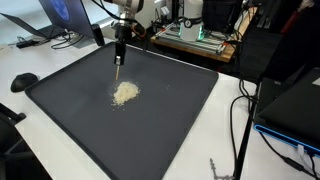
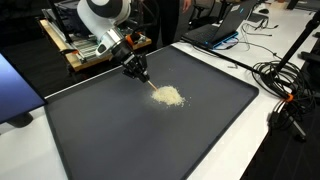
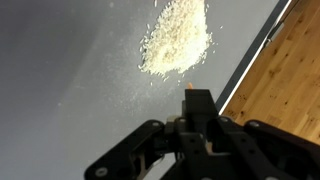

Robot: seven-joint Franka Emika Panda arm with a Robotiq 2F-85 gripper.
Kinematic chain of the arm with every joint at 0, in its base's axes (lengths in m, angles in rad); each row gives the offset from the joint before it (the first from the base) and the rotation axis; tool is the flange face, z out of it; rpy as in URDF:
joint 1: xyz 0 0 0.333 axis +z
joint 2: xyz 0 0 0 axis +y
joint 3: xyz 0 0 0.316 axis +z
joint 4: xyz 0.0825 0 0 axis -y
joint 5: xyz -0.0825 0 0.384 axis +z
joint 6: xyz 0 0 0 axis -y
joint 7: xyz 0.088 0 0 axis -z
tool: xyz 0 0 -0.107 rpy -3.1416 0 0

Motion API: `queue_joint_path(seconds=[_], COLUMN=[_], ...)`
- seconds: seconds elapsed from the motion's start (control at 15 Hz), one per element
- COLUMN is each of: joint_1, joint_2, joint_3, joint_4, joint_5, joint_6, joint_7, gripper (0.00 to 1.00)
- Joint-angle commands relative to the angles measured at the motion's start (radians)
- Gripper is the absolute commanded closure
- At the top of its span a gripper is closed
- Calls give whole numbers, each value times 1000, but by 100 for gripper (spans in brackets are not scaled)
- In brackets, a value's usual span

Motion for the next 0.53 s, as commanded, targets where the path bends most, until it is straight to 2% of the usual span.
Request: queue_joint_path(seconds=[0.0,0.07,0.27,0.47], joint_1=[47,59,84,84], joint_2=[-102,-114,-148,-156], joint_3=[9,14,39,80], joint_4=[-42,-40,-39,-47], joint_5=[2,-8,-147,-407], joint_6=[128,168,242,273], joint_7=[-25,-19,47,185], gripper=[96,96,96,96])
